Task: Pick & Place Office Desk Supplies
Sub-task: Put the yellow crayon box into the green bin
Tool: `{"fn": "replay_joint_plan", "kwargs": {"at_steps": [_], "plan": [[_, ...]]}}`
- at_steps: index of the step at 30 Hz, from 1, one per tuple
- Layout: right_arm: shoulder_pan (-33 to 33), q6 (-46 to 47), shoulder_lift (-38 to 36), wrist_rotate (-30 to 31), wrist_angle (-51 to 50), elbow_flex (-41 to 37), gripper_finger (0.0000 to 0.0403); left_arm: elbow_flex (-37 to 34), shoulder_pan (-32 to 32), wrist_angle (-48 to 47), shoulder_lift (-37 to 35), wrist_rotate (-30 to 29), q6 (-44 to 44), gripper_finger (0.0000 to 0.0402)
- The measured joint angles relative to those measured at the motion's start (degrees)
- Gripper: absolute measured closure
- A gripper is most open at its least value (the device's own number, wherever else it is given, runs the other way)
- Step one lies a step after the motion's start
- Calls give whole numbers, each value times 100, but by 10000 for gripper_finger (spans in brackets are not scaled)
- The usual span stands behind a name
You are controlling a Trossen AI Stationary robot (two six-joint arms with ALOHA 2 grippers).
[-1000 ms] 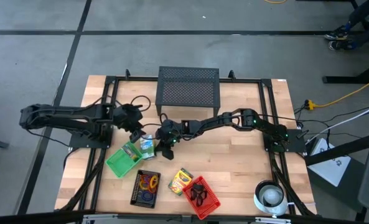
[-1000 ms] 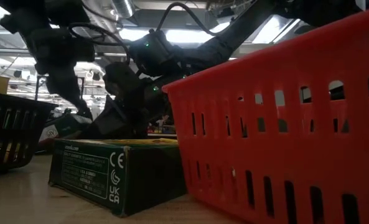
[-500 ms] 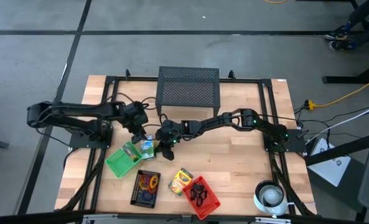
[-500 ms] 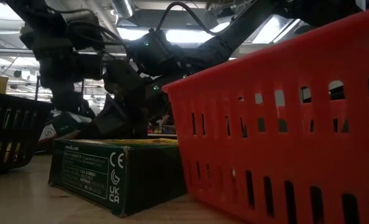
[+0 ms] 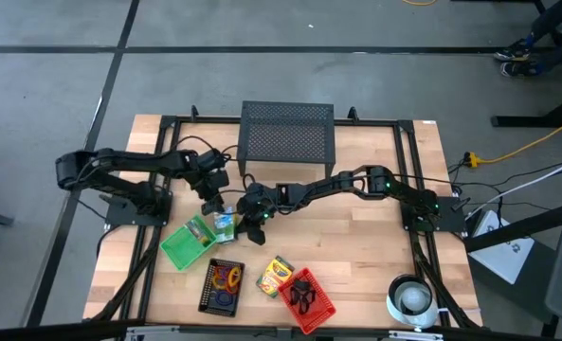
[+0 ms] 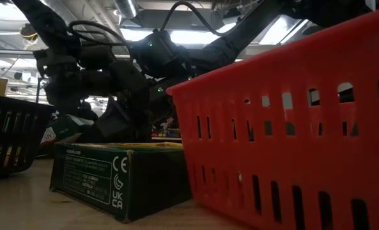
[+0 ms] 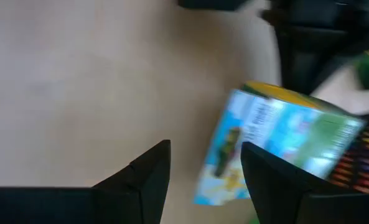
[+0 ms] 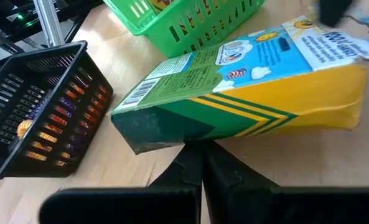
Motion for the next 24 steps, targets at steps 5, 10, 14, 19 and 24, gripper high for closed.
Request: {"fn": "replay_joint_plan", "kwargs": {"at_steps": [5, 10, 14, 19, 24], "plan": [[2, -5, 0, -1, 0, 0, 403, 0, 105, 13, 246, 657, 177, 218], [2, -14, 0, -53, 0, 0, 403, 0, 179, 71, 385, 1285, 162, 222], [2, -23, 0, -85, 0, 0, 403, 0, 174, 49, 515, 1408, 167, 222], [2, -27, 0, -85, 0, 0, 403, 0, 167, 49, 670, 1493, 191, 235], [0, -29, 0, -87, 1, 1, 403, 0, 167, 44, 715, 1489, 229, 261]]}}
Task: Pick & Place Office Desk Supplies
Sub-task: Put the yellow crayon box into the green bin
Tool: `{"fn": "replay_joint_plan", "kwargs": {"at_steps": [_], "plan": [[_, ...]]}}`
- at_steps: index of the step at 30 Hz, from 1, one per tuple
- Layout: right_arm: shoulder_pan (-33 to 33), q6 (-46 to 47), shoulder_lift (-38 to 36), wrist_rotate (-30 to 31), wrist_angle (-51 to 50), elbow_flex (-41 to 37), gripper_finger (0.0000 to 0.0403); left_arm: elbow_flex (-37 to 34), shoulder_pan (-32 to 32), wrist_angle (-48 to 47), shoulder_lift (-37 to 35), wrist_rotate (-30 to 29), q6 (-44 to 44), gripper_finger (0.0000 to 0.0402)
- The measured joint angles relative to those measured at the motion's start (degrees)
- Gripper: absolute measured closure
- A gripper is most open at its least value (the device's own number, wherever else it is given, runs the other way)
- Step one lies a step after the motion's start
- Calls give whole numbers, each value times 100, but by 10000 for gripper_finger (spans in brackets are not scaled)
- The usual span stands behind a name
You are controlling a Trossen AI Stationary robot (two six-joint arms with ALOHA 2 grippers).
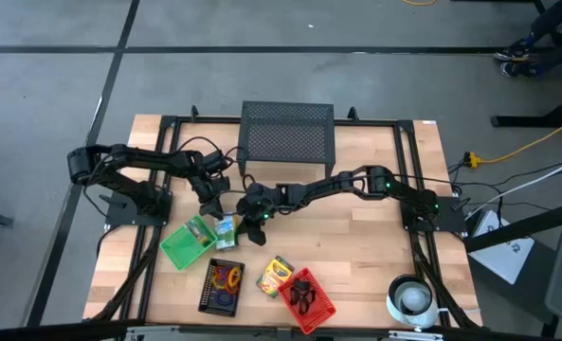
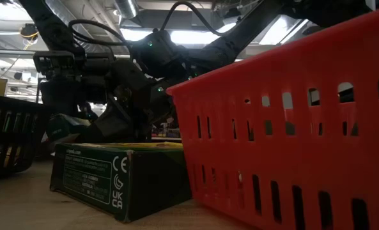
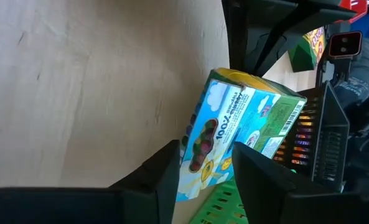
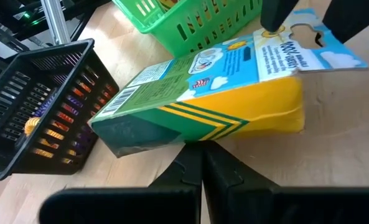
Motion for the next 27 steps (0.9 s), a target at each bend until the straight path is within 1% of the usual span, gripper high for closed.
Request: {"fn": "replay_joint_plan", "kwargs": {"at_steps": [7, 10, 12, 21, 24, 27], "plan": [[0, -15, -2, -30, -1, -1, 403, 0, 0, 2, 0, 24, 6, 294], [0, -15, -2, -42, -1, -1, 403, 0, 0, 77, 0, 358, 3, 300], [0, -15, -2, -42, 1, -1, 403, 0, -1, 124, 0, 453, -20, 301], [0, -17, -2, -42, -1, 0, 403, 0, -14, 84, -2, 379, 2, 294], [0, -17, -2, -42, -1, -1, 403, 0, -91, 74, -2, 125, 43, 306], [-2, -19, -4, -42, -1, -1, 403, 0, -220, 74, -2, -94, 138, 330]]}}
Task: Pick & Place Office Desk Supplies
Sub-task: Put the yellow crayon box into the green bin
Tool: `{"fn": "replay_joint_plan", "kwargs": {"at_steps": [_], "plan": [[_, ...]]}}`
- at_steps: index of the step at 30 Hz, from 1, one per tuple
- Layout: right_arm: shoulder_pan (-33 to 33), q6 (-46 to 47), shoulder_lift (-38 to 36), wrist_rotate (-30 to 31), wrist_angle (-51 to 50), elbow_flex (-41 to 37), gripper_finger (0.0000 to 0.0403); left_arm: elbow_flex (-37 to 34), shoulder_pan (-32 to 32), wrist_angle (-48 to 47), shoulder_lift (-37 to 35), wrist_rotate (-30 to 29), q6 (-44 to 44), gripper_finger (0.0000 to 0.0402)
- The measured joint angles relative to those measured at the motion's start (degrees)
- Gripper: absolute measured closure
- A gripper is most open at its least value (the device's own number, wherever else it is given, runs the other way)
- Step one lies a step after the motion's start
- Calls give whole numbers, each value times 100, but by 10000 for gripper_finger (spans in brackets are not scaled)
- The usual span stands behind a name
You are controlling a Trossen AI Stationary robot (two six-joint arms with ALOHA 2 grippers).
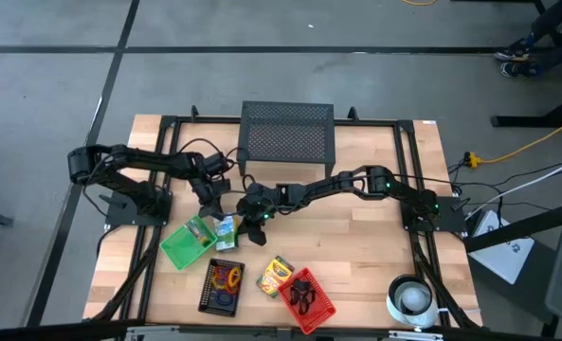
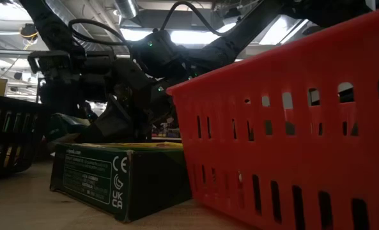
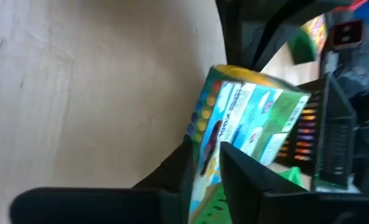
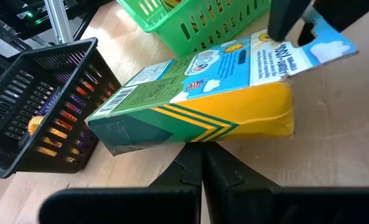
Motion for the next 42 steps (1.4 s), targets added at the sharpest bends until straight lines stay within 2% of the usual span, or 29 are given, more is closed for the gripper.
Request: {"fn": "replay_joint_plan", "kwargs": {"at_steps": [6, 11, 17, 25, 34, 42], "plan": [[-2, -5, -2, -3, 0, 0, 403, 23, -300, 3, -2, -231, 172, 395], [-15, -14, -2, -7, -2, 0, 403, 285, -461, -337, -2, -382, 314, 399], [-84, 132, -7, -26, 9, 2, 399, 1112, -462, -1160, -170, -847, 711, 399], [-101, 221, -7, 25, 20, 3, 357, 2365, -741, -2562, -801, -1740, 976, 400], [-105, 151, -7, 410, 0, 2, 319, 3305, -1412, -3782, -1459, -2695, 284, 400], [-111, 132, -7, 439, -7, 2, 314, 3488, -2124, -4251, -1938, -3398, -461, 400]]}}
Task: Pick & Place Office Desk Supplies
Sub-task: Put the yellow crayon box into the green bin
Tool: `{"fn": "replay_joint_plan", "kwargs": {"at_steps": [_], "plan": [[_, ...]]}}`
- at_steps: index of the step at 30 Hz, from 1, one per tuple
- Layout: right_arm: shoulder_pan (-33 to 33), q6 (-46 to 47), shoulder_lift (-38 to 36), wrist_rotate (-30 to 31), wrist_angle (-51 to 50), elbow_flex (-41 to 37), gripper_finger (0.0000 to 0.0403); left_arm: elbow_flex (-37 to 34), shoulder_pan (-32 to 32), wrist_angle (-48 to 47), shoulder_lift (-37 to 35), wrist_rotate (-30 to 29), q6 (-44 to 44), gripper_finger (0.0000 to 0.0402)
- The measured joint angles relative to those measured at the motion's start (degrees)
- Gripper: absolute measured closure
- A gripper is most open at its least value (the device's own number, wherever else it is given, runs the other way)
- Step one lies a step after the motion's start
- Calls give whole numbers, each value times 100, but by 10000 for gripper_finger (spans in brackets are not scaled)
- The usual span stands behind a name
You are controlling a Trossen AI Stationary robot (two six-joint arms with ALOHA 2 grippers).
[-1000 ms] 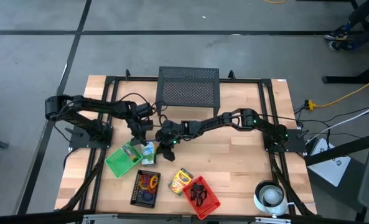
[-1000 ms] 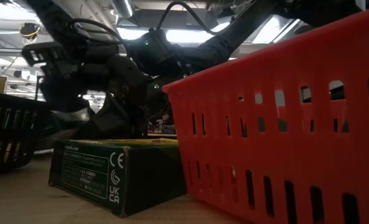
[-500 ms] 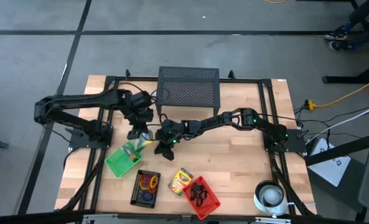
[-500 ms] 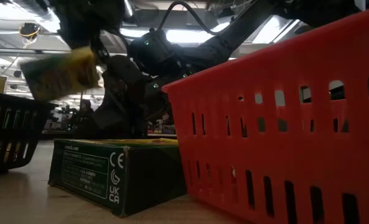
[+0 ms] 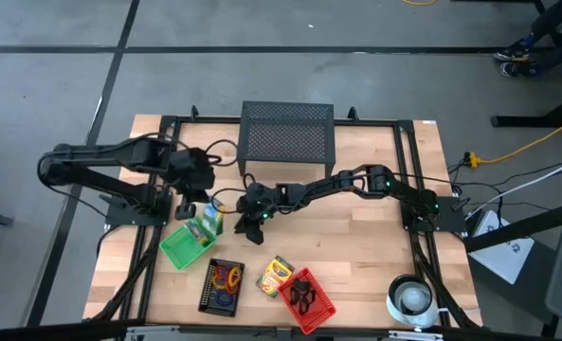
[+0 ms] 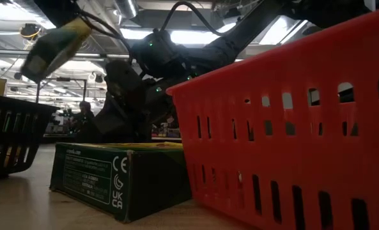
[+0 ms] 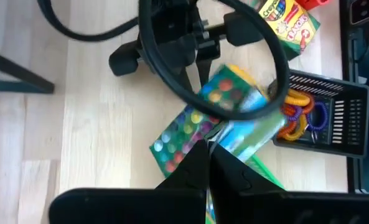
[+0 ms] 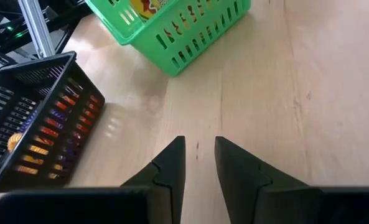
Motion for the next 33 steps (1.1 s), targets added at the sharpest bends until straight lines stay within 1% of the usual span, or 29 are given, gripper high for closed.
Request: {"fn": "replay_joint_plan", "kwargs": {"at_steps": [6, 11, 16, 23, 27, 30, 33], "plan": [[-4, -38, 0, 32, 0, 0, 314, -1, -531, -127, -261, -411, -546, 400], [-4, -42, 0, 36, 0, 0, 314, -1, -934, -257, -374, -588, -934, 400], [-7, -45, 0, 36, 2, 0, 314, 42, -1247, -280, -422, -628, -1217, 400], [-9, -46, 0, 36, 9, 0, 314, 601, -1669, -343, -418, -866, -1443, 400], [-9, -47, 0, 34, 7, 0, 314, 900, -2083, -416, -422, -1092, -1668, 400], [-9, -49, 0, 34, 7, 0, 314, 1034, -2436, -659, -422, -1320, -2042, 400], [-9, -51, 0, 31, 7, 0, 314, 1052, -2825, -909, -443, -1411, -2615, 400]]}}
